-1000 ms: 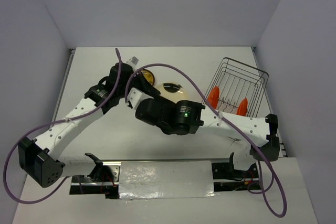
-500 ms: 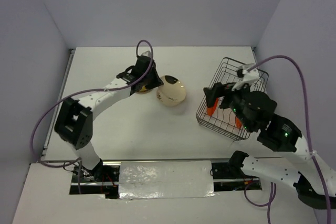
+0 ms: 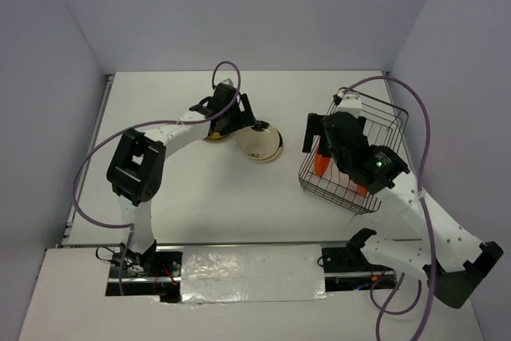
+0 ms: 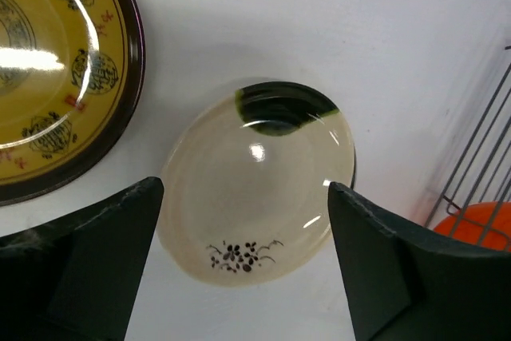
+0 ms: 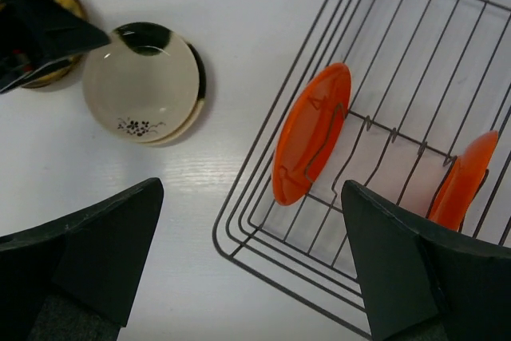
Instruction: Unload the plates from the dish rack
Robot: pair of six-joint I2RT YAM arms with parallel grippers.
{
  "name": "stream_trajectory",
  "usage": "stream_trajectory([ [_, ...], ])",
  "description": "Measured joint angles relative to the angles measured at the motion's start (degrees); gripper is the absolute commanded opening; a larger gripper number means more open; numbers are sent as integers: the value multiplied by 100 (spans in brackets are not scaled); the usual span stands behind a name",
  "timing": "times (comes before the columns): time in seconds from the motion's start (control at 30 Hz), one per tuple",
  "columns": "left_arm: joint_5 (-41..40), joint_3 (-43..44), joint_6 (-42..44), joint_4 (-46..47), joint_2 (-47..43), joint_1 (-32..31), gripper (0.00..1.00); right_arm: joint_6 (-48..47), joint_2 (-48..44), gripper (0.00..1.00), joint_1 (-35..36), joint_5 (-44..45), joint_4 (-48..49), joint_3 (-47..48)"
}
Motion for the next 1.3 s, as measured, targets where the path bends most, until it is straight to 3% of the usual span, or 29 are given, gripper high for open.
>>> stream_trajectory([
  [0.13, 35, -87, -4, -188, -238, -9, 99, 321, 444, 98, -483, -125, 22, -120],
  [0.23, 13, -214, 31, -549, -859, -39, 99, 463, 682, 90, -988, -391, 186, -398],
  [0.4, -92, -940, 234, -894, -3042, -68, 100, 538, 1351, 68, -1436, -706, 522, -509],
  [0.47, -138, -1346, 365, -981, -4092, -70, 100, 533, 1659, 65, -1491, -855, 713, -509],
  [0.53, -173, -1707, 494, -1062, -4861, -70, 99, 531, 1871, 53, -1517, -988, 892, -529],
  [0.57, -188, -1869, 564, -1154, -5152, -70, 99, 538, 1958, 34, -1534, -1051, 986, -544],
  [0.63, -267, -2229, 675, -1360, -5683, -70, 99, 542, 2059, 15, -1563, -1106, 1123, -599],
  [0.67, -317, -2409, 758, -1508, -5901, -70, 99, 588, 2065, 11, -1576, -1086, 1158, -643],
  [1.0, -487, -2970, 1115, -2516, -6712, -70, 100, 986, 1169, 3, -1613, -1320, 1342, -772],
  [1.2, -719, -2914, 1126, -2833, -7213, -70, 100, 706, 678, 3, -1436, -1423, 957, 258],
  [1.3, -1222, -2682, 872, -3248, -7311, -70, 99, 238, 669, 1, -850, -1821, 881, 890],
])
